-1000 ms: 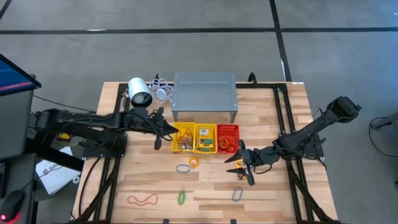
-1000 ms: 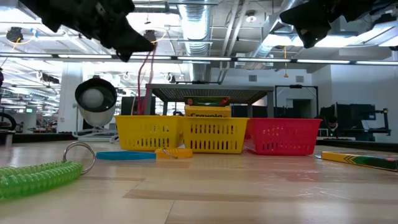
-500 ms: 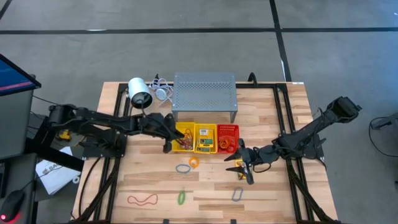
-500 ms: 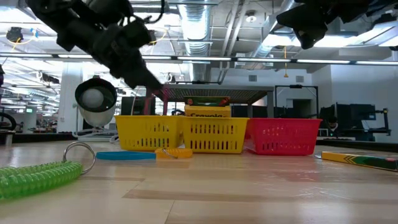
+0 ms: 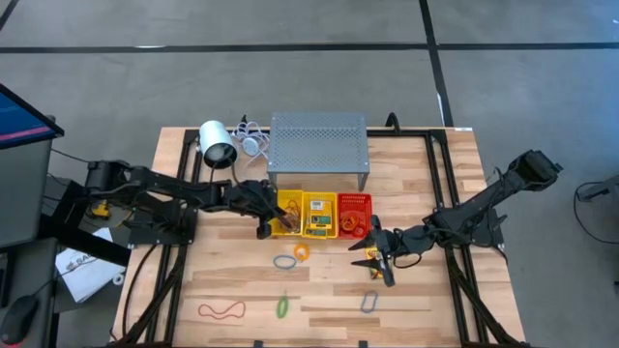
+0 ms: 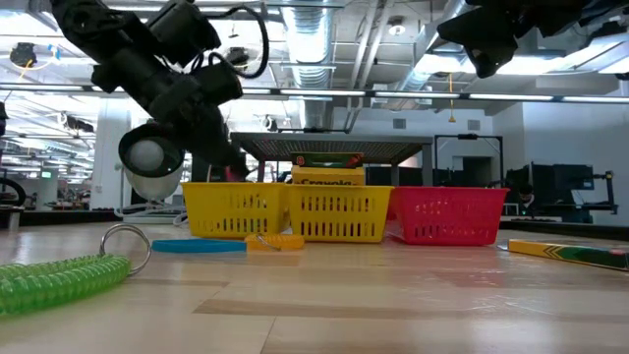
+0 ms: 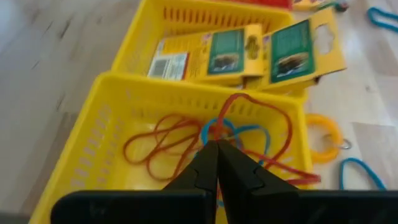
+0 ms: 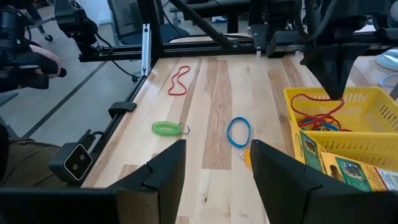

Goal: Pick & Place Office Desk Supplies
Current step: Put the red rubber band into the left yellow basket

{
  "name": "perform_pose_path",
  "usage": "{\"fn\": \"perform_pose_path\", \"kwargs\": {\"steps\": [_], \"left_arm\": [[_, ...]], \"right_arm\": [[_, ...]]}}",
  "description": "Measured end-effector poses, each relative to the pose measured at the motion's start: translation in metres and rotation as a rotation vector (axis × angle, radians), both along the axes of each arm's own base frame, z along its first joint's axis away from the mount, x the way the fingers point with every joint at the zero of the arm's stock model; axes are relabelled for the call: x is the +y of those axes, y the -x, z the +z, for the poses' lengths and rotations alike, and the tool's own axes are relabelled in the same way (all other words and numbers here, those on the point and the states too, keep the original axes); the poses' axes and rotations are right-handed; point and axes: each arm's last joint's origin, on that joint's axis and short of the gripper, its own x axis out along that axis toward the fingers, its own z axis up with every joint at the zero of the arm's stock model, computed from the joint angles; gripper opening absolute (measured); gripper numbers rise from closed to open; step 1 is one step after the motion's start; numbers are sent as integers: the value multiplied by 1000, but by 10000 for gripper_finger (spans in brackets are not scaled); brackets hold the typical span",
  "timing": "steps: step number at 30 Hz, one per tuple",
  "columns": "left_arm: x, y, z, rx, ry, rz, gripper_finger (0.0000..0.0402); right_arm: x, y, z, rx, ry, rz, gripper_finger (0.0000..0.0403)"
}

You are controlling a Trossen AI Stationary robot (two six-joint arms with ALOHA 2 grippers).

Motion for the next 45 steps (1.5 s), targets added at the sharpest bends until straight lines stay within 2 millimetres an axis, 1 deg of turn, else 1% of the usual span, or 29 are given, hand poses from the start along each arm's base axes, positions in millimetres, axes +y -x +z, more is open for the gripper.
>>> {"fn": "perform_pose_path", "kwargs": {"steps": [3, 8, 13, 17, 20, 25, 29, 33, 36, 39, 41, 45], "left_arm": [[2, 3, -3, 42, -29, 54, 1], [3, 3, -3, 50, -34, 72, 2], [12, 5, -4, 57, 3, 125, 2], [16, 7, -6, 78, 36, 113, 9], [15, 7, -6, 74, 62, 87, 34], [15, 6, -5, 60, 76, 68, 97], [15, 3, -1, 12, 72, 63, 145], [15, 1, 5, -43, 65, 61, 183], [17, 3, 8, -46, 65, 67, 200], [17, 6, 13, -61, 63, 69, 209], [16, 7, 23, -117, 58, 56, 211], [9, 17, 48, -225, 60, -24, 209]], "right_arm": [[0, 0, 0, 0, 0, 0, 175], [0, 0, 0, 0, 0, 1, 175], [0, 0, 0, 0, -1, 0, 175], [0, 0, 0, 2, -12, -3, 175], [0, 0, 0, 2, -14, -4, 175], [0, 0, 0, 3, -14, -4, 175], [0, 0, 0, 3, -14, -4, 175], [0, 0, 0, 3, -14, -4, 175], [0, 0, 0, 5, -13, -5, 175], [0, 1, -2, 7, -12, -5, 175], [-1, 1, -3, 8, -11, -5, 175], [-1, 1, -3, 7, -9, -4, 175]]}}
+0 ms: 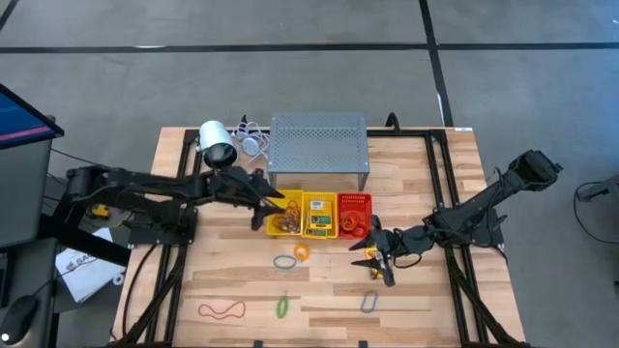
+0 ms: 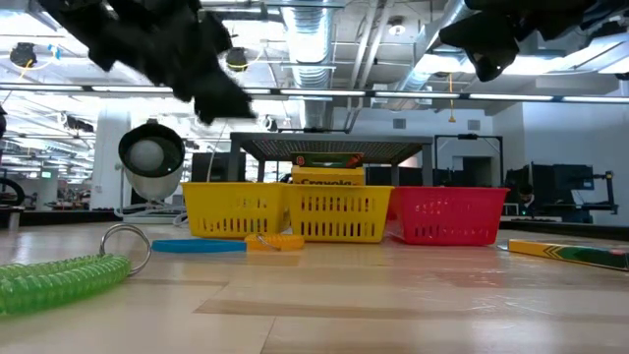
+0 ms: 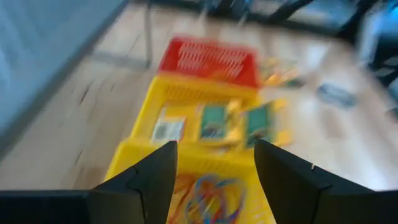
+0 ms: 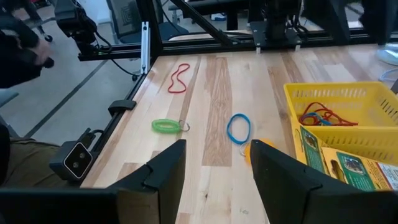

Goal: Pick & Place Office Desk Supplies
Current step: Put the red rubber band into the left yellow basket

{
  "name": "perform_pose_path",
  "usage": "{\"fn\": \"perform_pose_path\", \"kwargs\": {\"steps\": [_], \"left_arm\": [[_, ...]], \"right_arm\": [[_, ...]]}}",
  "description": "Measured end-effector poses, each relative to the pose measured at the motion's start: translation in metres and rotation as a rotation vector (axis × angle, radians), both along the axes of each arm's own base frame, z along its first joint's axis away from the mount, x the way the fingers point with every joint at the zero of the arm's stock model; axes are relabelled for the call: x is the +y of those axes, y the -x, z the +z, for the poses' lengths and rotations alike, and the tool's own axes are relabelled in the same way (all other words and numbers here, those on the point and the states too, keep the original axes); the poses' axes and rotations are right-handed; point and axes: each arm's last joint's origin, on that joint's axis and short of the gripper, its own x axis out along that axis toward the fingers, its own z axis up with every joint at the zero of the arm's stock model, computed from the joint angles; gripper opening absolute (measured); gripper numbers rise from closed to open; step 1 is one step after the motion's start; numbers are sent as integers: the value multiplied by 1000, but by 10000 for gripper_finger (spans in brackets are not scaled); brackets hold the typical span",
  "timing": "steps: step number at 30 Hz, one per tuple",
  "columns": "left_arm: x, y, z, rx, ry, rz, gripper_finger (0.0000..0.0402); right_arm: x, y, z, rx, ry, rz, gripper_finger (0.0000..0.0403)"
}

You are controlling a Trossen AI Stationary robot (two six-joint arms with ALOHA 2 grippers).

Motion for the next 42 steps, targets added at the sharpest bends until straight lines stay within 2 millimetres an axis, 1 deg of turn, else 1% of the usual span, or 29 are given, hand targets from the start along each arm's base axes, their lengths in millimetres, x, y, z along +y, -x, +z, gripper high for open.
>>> {"fn": "perform_pose_path", "kwargs": {"steps": [4, 6, 10, 12, 15, 20, 25, 28, 31, 33, 37, 40, 42], "left_arm": [[-12, 12, 24, -120, 6, -87, 203], [-21, 18, 32, -148, 13, -143, 200], [-42, 26, 40, -190, 18, -246, 196], [-52, 27, 40, -188, 29, -274, 194], [-67, 27, 37, -168, 21, -284, 190], [-92, 24, 23, -92, -38, -307, 184], [-109, 29, -4, 116, -111, -346, 182], [-116, 36, -21, 283, -123, -372, 182], [-124, 45, -31, 411, -137, -409, 182], [-131, 49, -31, 469, -158, -438, 182], [-150, 47, -21, 491, -181, -503, 182], [-166, 45, -18, 492, -178, -540, 182], [-176, 44, -20, 513, -173, -554, 182]], "right_arm": [[0, -1, 2, -28, 47, 18, 175], [-1, -2, 5, -66, 77, 25, 175], [-4, -6, 14, -163, 127, 33, 175], [-6, -8, 16, -194, 148, 29, 175], [-10, -10, 17, -200, 152, 14, 175], [-14, -12, 17, -193, 84, 16, 175], [-14, -13, 24, -255, 45, 23, 175], [-14, -13, 25, -260, 43, 21, 175], [-15, -13, 25, -260, 41, 19, 175], [-15, -13, 25, -258, 34, 18, 175], [-14, -15, 23, -250, 10, 12, 175], [-12, -20, 15, -223, -15, -3, 175], [-11, -26, 8, -218, -35, -12, 175]]}}
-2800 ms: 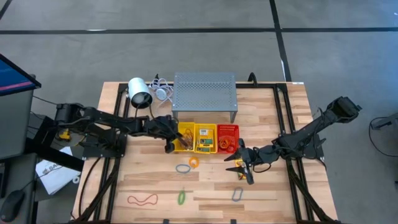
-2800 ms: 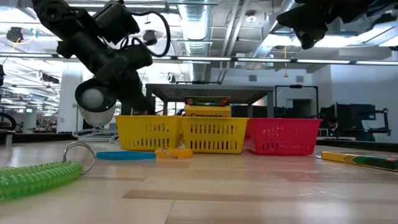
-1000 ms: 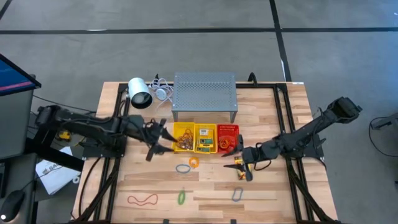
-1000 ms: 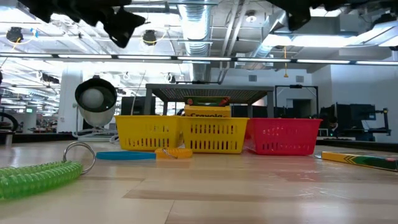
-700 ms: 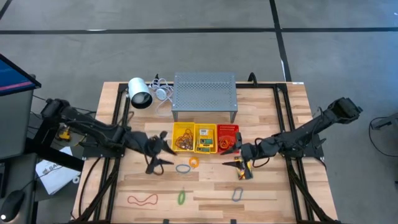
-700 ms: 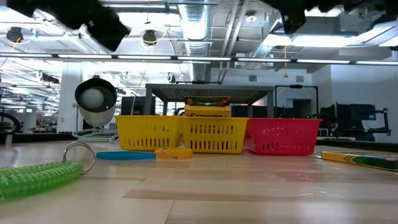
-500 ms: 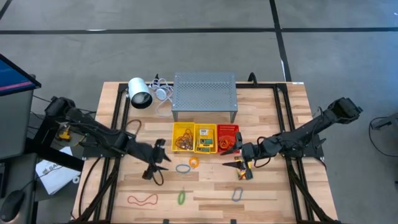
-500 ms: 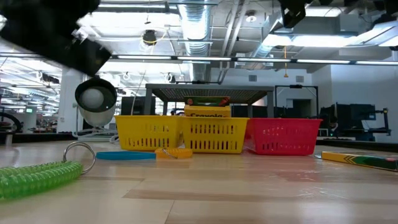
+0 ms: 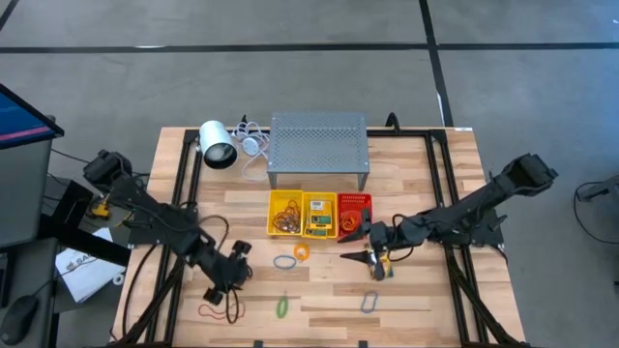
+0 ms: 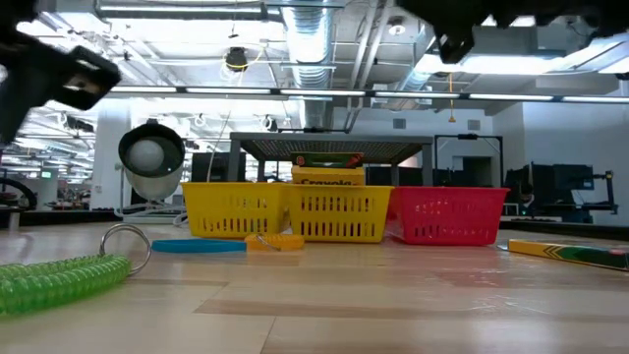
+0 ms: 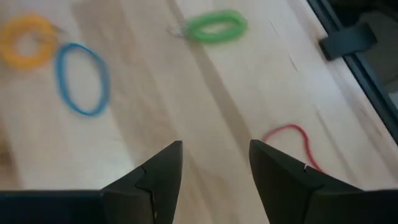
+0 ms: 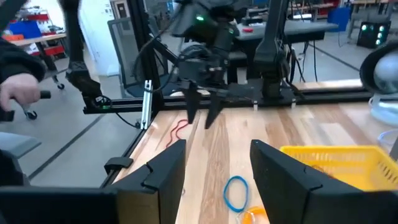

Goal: Pick & Place Office Desk Supplies
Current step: Put the red rubber band into the left yellow basket

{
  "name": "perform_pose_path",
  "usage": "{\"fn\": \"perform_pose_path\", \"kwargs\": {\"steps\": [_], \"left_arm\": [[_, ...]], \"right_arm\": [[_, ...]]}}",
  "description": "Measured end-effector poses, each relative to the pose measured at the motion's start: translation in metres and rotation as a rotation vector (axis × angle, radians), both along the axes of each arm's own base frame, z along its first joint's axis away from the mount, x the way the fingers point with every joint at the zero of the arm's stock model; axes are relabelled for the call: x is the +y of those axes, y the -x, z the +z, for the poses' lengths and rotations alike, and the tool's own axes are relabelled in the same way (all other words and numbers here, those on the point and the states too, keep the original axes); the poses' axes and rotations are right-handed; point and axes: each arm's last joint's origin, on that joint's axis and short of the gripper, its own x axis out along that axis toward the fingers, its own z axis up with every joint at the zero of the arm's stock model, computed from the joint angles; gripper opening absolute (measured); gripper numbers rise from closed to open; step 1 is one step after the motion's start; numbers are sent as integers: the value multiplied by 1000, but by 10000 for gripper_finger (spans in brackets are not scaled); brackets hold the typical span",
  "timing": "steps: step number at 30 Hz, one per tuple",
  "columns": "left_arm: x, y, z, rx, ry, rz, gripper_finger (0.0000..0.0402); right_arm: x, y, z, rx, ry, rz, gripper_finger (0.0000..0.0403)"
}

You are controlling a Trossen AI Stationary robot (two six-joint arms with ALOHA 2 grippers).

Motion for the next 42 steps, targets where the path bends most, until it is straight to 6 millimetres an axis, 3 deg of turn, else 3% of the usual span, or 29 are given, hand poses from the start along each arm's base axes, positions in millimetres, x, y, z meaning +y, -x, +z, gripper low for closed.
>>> {"fn": "perform_pose_path", "kwargs": {"steps": [10, 16, 21, 28, 42], "left_arm": [[-47, -8, -28, 173, -55, -72, 182], [-52, -10, -44, 294, -166, -76, 182], [-54, -11, -41, 293, -140, -76, 182], [-62, -15, -28, 265, -73, -75, 182], [-67, -19, -29, 195, -67, -62, 182]], "right_arm": [[25, -37, -35, -96, -66, 26, 175], [51, -61, -36, -115, -79, 64, 175], [68, -76, -32, -142, -87, 87, 175], [75, -84, -35, -111, -79, 91, 175], [75, -84, -34, -108, -77, 90, 175]]}}
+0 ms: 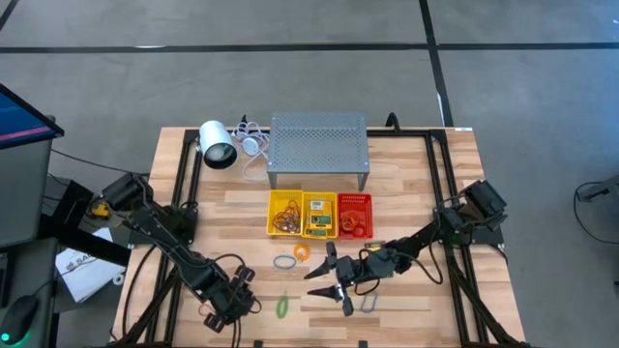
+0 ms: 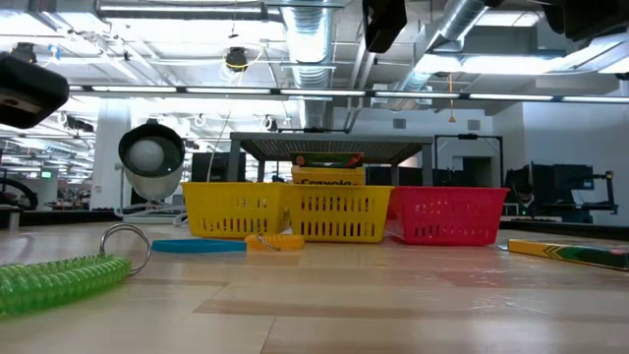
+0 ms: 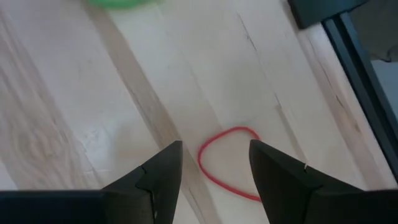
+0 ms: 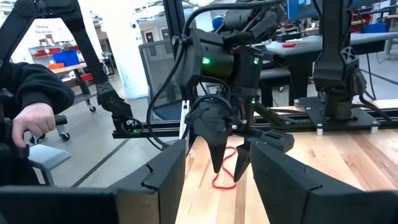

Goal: Pick & Place Office Desk Supplies
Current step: Put the red rubber band into the left yellow basket

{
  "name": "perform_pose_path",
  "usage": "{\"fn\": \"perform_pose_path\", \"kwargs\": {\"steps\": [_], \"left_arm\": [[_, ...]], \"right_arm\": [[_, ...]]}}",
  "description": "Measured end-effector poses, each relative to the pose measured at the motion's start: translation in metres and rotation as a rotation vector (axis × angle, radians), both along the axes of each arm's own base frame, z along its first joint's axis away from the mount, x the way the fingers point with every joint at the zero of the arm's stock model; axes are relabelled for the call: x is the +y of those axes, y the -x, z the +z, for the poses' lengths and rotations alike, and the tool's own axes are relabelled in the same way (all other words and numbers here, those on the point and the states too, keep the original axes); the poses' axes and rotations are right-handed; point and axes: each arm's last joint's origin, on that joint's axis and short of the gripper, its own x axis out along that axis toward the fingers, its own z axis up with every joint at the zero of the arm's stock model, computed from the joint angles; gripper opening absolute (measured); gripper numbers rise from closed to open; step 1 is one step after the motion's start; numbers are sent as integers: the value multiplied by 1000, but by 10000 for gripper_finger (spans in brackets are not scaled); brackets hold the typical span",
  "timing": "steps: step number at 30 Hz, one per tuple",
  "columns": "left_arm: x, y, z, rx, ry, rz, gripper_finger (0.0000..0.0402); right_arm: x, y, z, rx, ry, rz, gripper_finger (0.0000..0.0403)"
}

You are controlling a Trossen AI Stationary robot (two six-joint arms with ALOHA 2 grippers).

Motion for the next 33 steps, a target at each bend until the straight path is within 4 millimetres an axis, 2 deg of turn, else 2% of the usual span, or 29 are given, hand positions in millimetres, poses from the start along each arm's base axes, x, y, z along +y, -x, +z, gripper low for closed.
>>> {"fn": "perform_pose_path", "kwargs": {"steps": [13, 33], "left_arm": [[0, -1, -4, -3, -16, 8, 182], [-3, -3, -24, 61, -57, -8, 182]], "right_arm": [[0, 0, 0, 1, 1, 0, 175], [0, 0, 0, 0, 0, 0, 175]]}}
